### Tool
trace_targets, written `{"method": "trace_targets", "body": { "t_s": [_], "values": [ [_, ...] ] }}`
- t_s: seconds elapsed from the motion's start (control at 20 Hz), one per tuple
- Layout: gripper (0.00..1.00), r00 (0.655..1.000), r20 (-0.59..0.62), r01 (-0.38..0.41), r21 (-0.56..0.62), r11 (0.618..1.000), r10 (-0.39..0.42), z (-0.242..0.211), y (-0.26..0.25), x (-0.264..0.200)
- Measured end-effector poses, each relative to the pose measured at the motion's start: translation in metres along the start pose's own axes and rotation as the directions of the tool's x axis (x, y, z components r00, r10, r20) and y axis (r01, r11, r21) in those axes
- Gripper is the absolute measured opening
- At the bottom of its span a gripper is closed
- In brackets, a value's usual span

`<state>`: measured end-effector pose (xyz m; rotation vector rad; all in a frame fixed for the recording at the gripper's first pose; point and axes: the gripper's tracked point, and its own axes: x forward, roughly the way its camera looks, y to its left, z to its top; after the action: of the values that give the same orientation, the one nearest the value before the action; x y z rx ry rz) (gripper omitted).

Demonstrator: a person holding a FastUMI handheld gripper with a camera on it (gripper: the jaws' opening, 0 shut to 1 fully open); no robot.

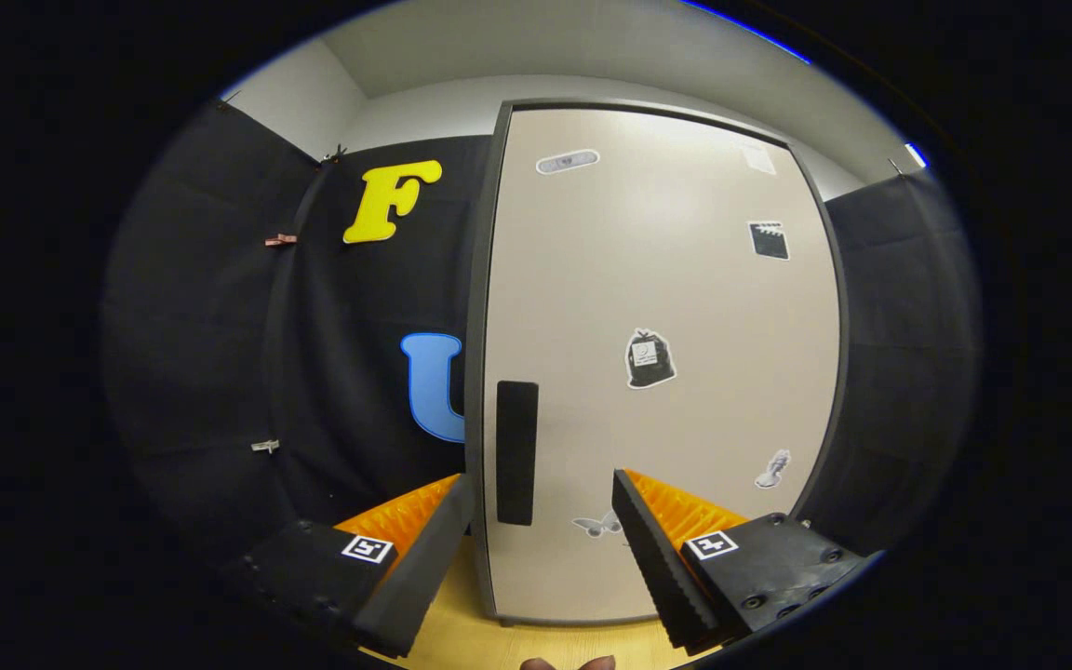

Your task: Open the shoe cabinet door, grab the shoes and put them into the shoe cabinet, then close the shoe cabinet door.

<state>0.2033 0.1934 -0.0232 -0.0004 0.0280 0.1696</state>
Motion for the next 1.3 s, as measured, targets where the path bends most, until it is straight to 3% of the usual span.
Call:
{"method": "trace_targets", "body": {
  "t_s": [0.25, 0.35, 0.45, 0.5, 0.65, 0.9, 1.3],
  "values": [
    [0.98, 1.0, -0.024, 0.02, 0.018, 1.0, -0.019, -0.017, 0.003, 0.049],
    [0.92, 1.0, -0.021, 0.018, 0.003, 1.0, -0.018, -0.02, 0.009, 0.063],
    [0.83, 1.0, -0.022, 0.022, 0.0, 1.0, -0.022, -0.021, 0.014, 0.072],
    [0.7, 0.999, -0.025, 0.028, -0.001, 1.0, -0.028, -0.022, 0.017, 0.074],
    [0.44, 0.997, -0.023, 0.074, 0.01, 0.997, -0.074, -0.022, 0.017, 0.079],
    [0.24, 0.997, -0.037, 0.068, 0.051, 0.996, -0.066, -0.021, 0.015, 0.074],
    [0.24, 0.999, -0.045, -0.008, 0.068, 0.998, 0.011, -0.018, 0.015, 0.024]
  ]
}}
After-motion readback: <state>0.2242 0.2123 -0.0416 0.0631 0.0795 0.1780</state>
